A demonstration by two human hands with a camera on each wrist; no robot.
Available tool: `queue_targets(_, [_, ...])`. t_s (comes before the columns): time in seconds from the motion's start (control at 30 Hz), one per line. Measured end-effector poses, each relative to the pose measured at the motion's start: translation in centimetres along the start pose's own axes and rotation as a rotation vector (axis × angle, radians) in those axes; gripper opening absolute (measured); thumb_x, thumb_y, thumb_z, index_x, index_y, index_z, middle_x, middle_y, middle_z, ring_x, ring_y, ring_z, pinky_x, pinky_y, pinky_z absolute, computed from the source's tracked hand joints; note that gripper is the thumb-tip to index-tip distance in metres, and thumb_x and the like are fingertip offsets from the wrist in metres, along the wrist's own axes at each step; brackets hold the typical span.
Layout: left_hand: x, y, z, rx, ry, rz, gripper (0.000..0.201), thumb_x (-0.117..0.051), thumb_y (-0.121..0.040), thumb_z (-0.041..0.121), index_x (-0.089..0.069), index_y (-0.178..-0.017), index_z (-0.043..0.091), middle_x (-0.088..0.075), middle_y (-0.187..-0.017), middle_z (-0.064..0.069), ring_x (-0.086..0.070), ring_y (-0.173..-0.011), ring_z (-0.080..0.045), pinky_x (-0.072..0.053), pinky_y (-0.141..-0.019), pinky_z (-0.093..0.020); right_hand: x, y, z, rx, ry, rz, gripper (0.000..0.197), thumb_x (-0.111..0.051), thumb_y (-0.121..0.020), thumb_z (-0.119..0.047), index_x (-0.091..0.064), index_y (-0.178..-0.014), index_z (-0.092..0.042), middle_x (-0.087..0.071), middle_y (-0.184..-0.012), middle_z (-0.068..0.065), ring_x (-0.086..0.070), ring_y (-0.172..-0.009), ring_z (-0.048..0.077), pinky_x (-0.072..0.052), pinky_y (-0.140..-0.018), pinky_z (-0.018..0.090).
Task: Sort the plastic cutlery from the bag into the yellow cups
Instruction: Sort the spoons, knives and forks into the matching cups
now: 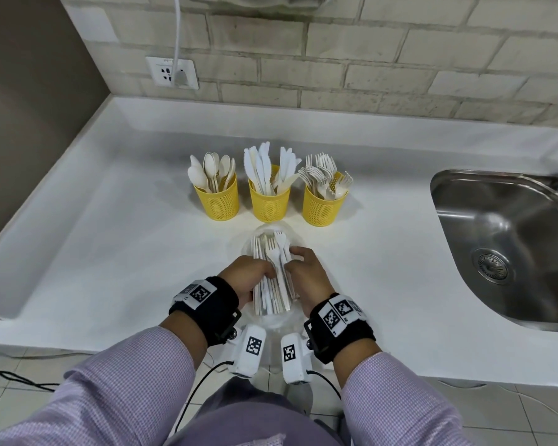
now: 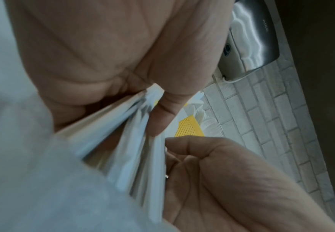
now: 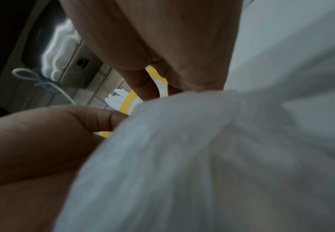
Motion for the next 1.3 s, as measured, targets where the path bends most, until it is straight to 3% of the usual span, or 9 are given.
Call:
queue_targets(0.17, [-0.7, 0.0, 0.3, -0.047, 0.108, -0.082, 0.037, -0.063, -0.076, 0.009, -0.072, -0.111, 0.0, -0.072, -0.091, -0.022, -0.07, -0.083, -0.036, -0.055, -0.086, -0.048, -0.6, -0.1, 0.3, 0.061, 0.019, -0.021, 0.041, -0.061, -0.068, -0.02, -0.071, -0.108, -0.019, -0.076, -0.104, 0.006, -0.074, -0.097, 0.027, -0.06, -0.091, 0.052])
queue_targets(0.4, [-1.0, 0.2, 1.1, -0.091, 0.179, -0.091, 0.025, -0.075, -0.09, 0.016, -0.077, -0.108, -0.001, -0.076, -0.107, -0.023, -0.073, -0.094, -0.035, -0.059, -0.088, -0.045, -0.7, 1.2, -1.7, 0.31, 0.219, -0.003, 0.015, -0.068, -0.084, -0.01, -0.076, -0.09, -0.021, -0.073, -0.08, -0.004, -0.071, -0.082, 0.019, -0.06, -0.082, 0.037])
queue_targets(0.6, [-0.4, 0.0, 0.9, -0.112, 0.222, -0.043, 0.026, -0.082, -0.083, 0.011, -0.077, -0.105, -0.001, -0.077, -0.101, -0.024, -0.076, -0.086, -0.034, -0.062, -0.071, -0.038, -0.2, 1.1, -1.2, 0.33, 0.164, -0.043, 0.027, -0.06, -0.088, -0.002, -0.079, -0.1, -0.017, -0.078, -0.094, 0.005, -0.074, -0.091, 0.025, -0.06, -0.089, 0.045])
queue_targets(0.73, [-0.1, -0.3, 0.9, -0.126, 0.179, -0.022, 0.025, -0.084, -0.081, 0.008, -0.077, -0.103, 0.001, -0.077, -0.1, -0.024, -0.075, -0.087, -0.035, -0.061, -0.078, -0.04, 0.4, 1.2, -0.3, 0.301, 0.055, -0.006, 0.033, -0.062, -0.078, -0.009, -0.08, -0.102, -0.022, -0.079, -0.098, 0.001, -0.073, -0.087, 0.017, -0.059, -0.09, 0.039])
queue_targets(0.9, [-0.6, -0.1, 1.2, -0.161, 0.19, -0.045, 0.021, -0.077, -0.08, -0.006, -0.076, -0.101, -0.005, -0.074, -0.093, -0.026, -0.073, -0.081, -0.035, -0.06, -0.066, -0.036, 0.1, 0.9, -0.2, 0.255, 0.028, -0.037, 0.045, -0.066, -0.075, -0.006, -0.076, -0.117, -0.016, -0.077, -0.109, 0.009, -0.072, -0.089, 0.015, -0.057, -0.09, 0.035])
queue_targets(0.97, [-0.4, -0.2, 1.3, -0.186, 0.176, -0.037, 0.024, -0.077, -0.077, -0.008, -0.076, -0.101, -0.004, -0.075, -0.095, -0.026, -0.074, -0.083, -0.036, -0.062, -0.07, -0.04, -0.1, 0.7, -0.1, 0.229, 0.032, -0.097, 0.054, -0.063, -0.072, -0.002, -0.074, -0.124, -0.014, -0.075, -0.113, 0.008, -0.073, -0.099, 0.021, -0.058, -0.092, 0.037])
queue_targets(1.1, [0.4, -0.6, 1.3, -0.238, 0.085, 0.029, 0.027, -0.08, -0.067, -0.003, -0.079, -0.094, 0.001, -0.077, -0.094, -0.021, -0.074, -0.086, -0.035, -0.059, -0.082, -0.045, 0.3, 1.0, -1.0, 0.228, 0.106, -0.197, 0.057, -0.051, -0.081, 0.019, -0.072, -0.124, -0.01, -0.07, -0.103, 0.004, -0.065, -0.087, 0.014, -0.056, -0.079, 0.031])
queue_targets(1.2, [0.7, -0.5, 1.3, -0.239, 0.016, 0.059, 0.02, -0.079, -0.067, 0.002, -0.076, -0.087, 0.001, -0.073, -0.079, -0.017, -0.07, -0.076, -0.03, -0.057, -0.074, -0.04, 3.1, 1.3, -3.8, 0.397, 0.36, 0.1, 0.041, -0.056, -0.085, 0.004, -0.077, -0.111, -0.02, -0.062, -0.099, 0.0, -0.063, -0.088, 0.017, -0.052, -0.084, 0.027])
queue_targets(1.3, [0.3, 0.1, 1.4, -0.226, -0.017, 0.002, 0.028, -0.077, -0.065, 0.006, -0.074, -0.091, -0.002, -0.071, -0.077, -0.017, -0.069, -0.073, -0.03, -0.056, -0.071, -0.036, 3.9, 1.4, -6.3, 0.559, 0.506, 0.205, 0.044, -0.068, -0.087, -0.016, -0.063, -0.131, -0.019, -0.05, -0.116, 0.002, -0.057, -0.101, 0.015, -0.045, -0.089, 0.019])
Point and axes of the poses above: each hand's wrist, its own y-axis away from the middle knuckle, its own x-axis out of the back of the hand, z = x × y, the point moved 7 cm from there along -y, towards the middle knuckle
